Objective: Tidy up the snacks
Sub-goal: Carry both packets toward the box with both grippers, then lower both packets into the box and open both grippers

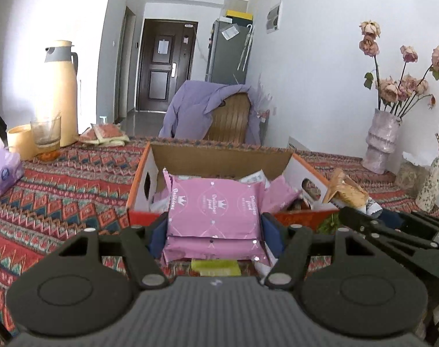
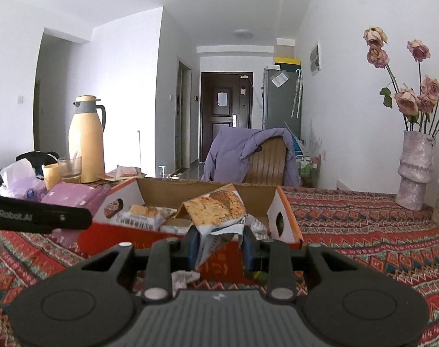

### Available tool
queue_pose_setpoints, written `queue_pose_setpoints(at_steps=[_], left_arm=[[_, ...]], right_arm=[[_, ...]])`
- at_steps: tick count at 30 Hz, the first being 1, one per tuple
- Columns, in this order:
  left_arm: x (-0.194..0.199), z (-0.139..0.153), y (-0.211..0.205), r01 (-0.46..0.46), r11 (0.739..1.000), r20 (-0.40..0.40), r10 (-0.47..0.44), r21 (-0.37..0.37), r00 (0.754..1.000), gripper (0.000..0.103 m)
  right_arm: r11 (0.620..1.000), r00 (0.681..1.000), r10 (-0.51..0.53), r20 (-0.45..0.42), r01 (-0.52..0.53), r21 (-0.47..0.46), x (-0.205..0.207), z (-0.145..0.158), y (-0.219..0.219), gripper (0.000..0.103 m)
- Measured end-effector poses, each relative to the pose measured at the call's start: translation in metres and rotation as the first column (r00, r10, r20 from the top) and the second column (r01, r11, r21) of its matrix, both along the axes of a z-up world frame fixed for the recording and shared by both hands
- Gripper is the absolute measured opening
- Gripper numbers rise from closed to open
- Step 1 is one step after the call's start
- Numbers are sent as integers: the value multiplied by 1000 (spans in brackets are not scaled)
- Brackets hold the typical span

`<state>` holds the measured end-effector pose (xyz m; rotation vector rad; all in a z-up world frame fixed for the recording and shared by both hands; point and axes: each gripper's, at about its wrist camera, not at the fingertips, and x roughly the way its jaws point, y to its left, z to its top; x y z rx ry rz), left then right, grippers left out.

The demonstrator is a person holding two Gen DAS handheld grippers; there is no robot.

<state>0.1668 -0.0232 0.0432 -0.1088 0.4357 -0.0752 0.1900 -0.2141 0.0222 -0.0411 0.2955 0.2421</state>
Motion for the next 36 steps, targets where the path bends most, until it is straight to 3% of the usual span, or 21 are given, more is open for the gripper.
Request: queue_pose_setpoints(at_steps=[10,18,31,34,36], left_arm=[[41,18,-3,-18,1000,10,18,7,1000,68],[81,28,-4,-65,998,-25,64,-8,998,68],[131,16,-3,-137,990,-83,139,34,987,68],[134,10,1,-139,990,-103,141,30,985,73],[132,8,5,-146,989,-93,147,17,985,76]], right_arm=[[1000,1000,-5,-20,4,-12,41,20,9,30],[998,999,-31,-34,29,-48,79,26,22,30],[994,986,-93,-136,84,-74,129,7,31,30],[994,983,-92,-160,81,-72,134,1,29,34],[995,983,-85,-161,76,-61,133,0,26,46]])
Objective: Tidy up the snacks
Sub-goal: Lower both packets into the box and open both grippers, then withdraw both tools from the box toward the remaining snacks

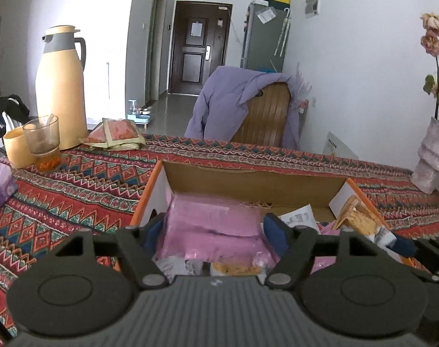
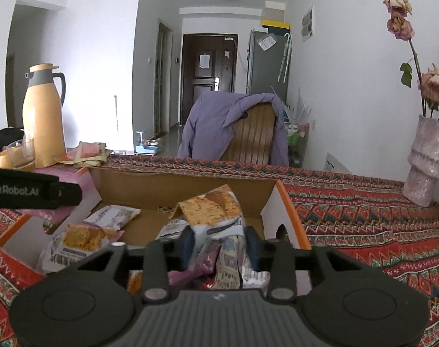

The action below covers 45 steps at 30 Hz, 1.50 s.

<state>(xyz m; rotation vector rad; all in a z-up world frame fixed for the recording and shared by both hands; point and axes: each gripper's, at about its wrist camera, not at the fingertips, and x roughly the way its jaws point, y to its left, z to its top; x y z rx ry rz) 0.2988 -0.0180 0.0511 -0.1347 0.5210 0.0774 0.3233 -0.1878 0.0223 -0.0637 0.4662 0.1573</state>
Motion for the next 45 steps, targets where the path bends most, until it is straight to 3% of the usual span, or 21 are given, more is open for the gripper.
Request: queue_pose_setpoints(at_steps=[1,2,3,4,5,7,19,35,45], left_arm=[[-1,0,2,1,1000,6,-1,-3,1000,83],[-3,1,3,3,1000,13,-3,-7,1000,87],[-6,1,5,3,1000,25,-3,-11,1000,98],[-9,2,7,2,1000,40,-1,-17,999,103],[-13,4,7,-3,1000,54,4,-20,999,103],[-19,5,9,14,1000,62,-12,-25,998,103],[-56,4,12,19,1000,105,-17,-17,994,103],[-124,-38,26,12,1000,55,-11,-26,998,103],[-150,-53,12,12,1000,92,-14,24,996,103]], right_arm=[[1000,1000,3,-1,-3,10,-1,0,-2,50],[1000,1000,6,-5,-6,21,-2,0,-3,62],[999,1000,14,-11,-13,37,-2,2,-8,78],[999,1000,17,-12,-16,48,-3,2,-10,85],[998,1000,16,-9,-16,54,-5,3,-12,96],[998,1000,10,-3,-10,59,-10,4,-15,102],[997,998,21,63,-25,67,-50,8,-21,103],[999,999,14,53,-15,28,-124,-26,-50,103],[999,995,-26,100,23,33,-146,-32,-61,103]])
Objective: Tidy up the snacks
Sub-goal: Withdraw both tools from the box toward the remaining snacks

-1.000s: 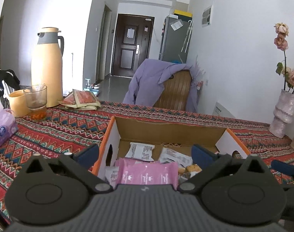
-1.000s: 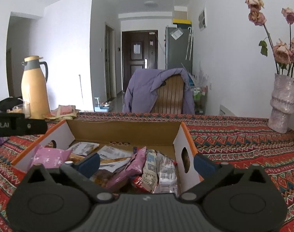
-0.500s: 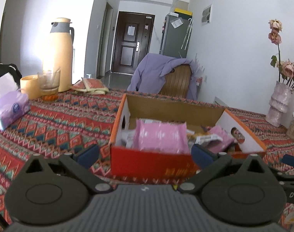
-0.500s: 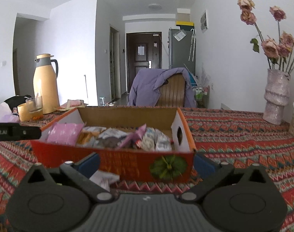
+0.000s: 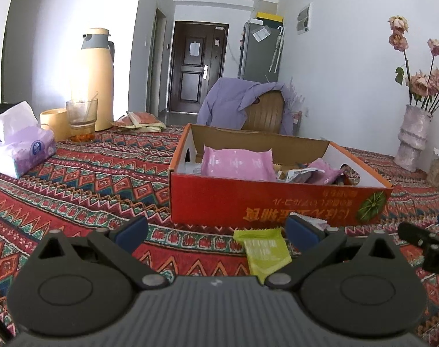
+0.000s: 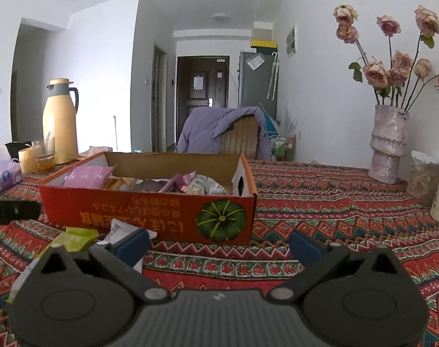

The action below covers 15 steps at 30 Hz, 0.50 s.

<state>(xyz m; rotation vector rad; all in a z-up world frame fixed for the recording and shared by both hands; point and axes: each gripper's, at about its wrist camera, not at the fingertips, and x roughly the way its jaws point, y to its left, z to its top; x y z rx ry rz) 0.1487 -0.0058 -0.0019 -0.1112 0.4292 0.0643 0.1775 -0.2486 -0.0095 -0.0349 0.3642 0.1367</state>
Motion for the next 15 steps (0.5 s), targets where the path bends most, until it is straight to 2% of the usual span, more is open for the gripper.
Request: queue_pose_setpoints(at_steps=[9,15], left_arm=[[-6,-7,-13,26,999,-23,-25,48,999,103],[-6,-5,-23,68,997,-59,-65,35,996,103]], right_arm=[[999,1000,-20,-8,20,47,-2,-3,-10,103],[997,1000,-24,-13,24,67,-2,-4,-14,103]])
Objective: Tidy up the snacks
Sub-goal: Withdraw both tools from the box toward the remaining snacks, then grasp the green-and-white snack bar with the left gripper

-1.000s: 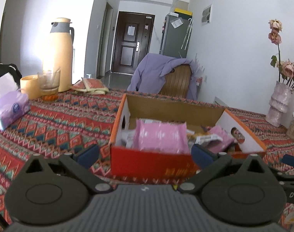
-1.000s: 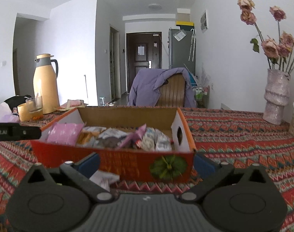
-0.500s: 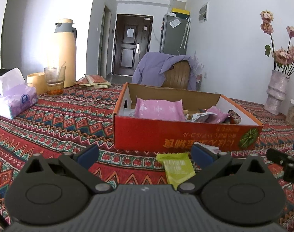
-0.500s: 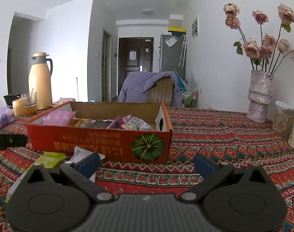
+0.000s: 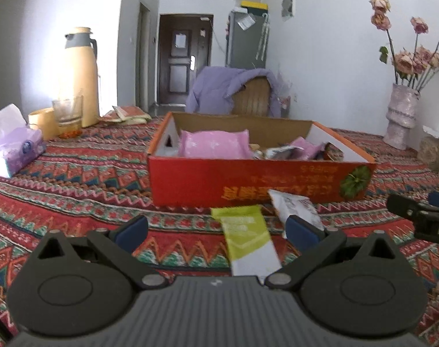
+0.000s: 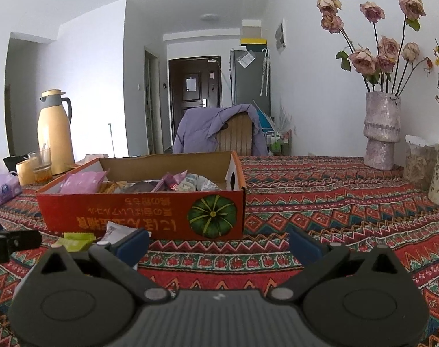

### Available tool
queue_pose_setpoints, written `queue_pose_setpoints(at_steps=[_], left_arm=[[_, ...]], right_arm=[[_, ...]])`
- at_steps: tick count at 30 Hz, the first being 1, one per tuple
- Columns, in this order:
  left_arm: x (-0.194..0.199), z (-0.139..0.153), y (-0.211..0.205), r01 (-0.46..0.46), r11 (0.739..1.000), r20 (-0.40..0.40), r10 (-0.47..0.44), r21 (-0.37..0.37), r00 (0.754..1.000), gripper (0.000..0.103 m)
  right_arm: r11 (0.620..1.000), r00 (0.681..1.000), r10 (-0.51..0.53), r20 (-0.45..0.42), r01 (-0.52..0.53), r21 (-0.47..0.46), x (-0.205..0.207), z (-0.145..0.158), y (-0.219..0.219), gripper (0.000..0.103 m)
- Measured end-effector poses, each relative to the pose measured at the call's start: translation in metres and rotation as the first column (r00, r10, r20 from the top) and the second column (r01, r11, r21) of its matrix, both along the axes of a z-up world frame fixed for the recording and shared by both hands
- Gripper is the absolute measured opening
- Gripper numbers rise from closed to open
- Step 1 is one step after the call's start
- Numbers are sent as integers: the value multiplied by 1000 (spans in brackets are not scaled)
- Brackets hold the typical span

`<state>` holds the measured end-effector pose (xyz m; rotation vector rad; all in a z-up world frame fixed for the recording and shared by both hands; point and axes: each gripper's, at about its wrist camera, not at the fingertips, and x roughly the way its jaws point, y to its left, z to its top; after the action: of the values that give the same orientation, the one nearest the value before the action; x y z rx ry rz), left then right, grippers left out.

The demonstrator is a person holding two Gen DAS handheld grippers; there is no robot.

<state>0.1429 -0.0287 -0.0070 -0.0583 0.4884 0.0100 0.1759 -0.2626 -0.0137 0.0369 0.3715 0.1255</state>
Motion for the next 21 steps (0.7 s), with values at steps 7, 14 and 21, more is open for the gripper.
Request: queue_pose_setpoints(at_steps=[7,14,21], left_arm=[[10,-10,-20,46,999,-81,-45,18,996,103],[25,-23,-34,41,997,-192,-27,70,981,103],[31,-30,-34,17,997,-241,2,77,970,103]], right_arm=[[1000,1000,-11,-13,11,17,1,-2,-2,103],[999,1000,-6,-16,6,34,2,-3,-5,103],[999,1000,-3,-19,4,41,2,-4,-6,103]])
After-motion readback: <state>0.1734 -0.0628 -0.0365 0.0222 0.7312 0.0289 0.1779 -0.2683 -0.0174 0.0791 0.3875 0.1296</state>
